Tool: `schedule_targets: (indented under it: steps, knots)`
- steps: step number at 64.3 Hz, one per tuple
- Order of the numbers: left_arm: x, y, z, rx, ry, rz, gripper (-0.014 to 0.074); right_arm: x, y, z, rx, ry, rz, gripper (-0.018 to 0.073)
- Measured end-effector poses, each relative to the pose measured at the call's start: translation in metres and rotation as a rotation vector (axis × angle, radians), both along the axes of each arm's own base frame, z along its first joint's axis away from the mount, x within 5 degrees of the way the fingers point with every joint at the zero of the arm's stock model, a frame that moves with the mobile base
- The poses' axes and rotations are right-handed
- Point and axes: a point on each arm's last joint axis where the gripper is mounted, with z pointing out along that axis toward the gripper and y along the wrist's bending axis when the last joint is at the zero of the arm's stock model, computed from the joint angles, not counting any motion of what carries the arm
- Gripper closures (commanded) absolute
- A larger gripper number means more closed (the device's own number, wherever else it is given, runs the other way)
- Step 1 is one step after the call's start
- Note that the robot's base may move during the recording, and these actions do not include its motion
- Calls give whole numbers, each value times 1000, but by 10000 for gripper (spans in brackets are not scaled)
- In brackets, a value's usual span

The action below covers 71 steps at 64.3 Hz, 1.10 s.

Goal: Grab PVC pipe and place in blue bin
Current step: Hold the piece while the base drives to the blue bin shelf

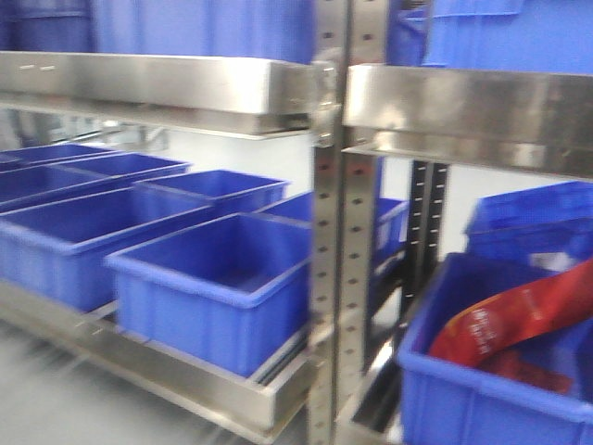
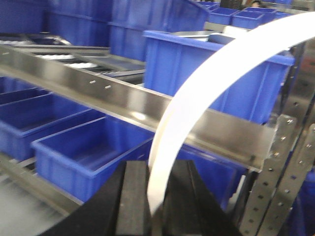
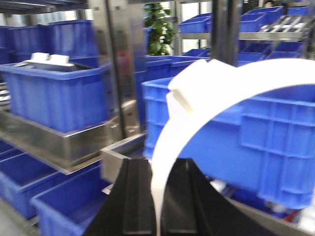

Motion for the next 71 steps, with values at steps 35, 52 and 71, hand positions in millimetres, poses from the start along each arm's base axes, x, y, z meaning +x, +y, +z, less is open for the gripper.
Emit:
schedule_targets:
  steps: [35,52,71]
  knots:
    - [0,0,0,0,0,0,707,0,0,0,0,0,0,711]
    - [0,0,0,0,0,0,707,0,0,0,0,0,0,711]
    - [0,0,0,0,0,0,707,0,0,0,0,0,0,711]
